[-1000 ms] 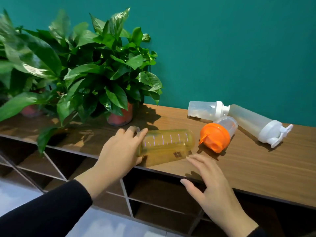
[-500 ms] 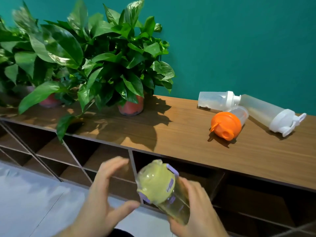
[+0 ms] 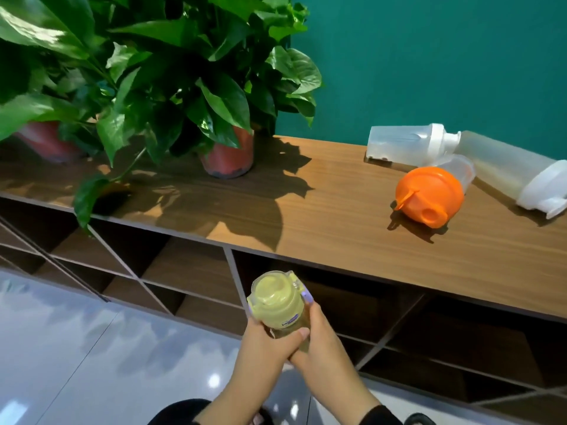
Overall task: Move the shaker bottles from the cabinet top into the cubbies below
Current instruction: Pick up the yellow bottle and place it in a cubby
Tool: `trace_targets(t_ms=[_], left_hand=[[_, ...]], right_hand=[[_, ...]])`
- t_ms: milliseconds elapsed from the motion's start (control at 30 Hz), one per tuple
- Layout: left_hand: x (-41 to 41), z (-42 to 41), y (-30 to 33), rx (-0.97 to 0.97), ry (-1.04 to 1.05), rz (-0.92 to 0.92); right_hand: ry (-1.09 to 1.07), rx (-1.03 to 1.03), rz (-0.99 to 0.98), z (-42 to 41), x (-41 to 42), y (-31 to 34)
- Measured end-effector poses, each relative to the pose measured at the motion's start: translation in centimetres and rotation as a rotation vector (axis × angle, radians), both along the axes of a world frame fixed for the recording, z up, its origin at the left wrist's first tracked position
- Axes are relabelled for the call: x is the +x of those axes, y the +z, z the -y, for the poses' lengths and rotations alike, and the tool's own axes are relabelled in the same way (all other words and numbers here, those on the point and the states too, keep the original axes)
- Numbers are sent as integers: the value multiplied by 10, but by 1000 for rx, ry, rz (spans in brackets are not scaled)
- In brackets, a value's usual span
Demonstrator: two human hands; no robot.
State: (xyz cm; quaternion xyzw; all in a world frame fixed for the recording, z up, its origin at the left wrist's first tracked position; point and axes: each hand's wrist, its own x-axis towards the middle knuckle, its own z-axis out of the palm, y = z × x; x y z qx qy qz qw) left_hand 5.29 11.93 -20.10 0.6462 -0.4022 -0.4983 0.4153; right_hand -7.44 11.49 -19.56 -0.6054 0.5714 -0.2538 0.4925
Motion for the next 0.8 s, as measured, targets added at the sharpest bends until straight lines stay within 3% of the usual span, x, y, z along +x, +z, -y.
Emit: trace_targets(t_ms=[467,800], left_hand=[[0,75,-42,-27,-10,179],[-3,85,-41,-24,-36,158]], right_hand=[[-71,128,-34,72,10,-51],[-88,134,-77,80,7,-58]])
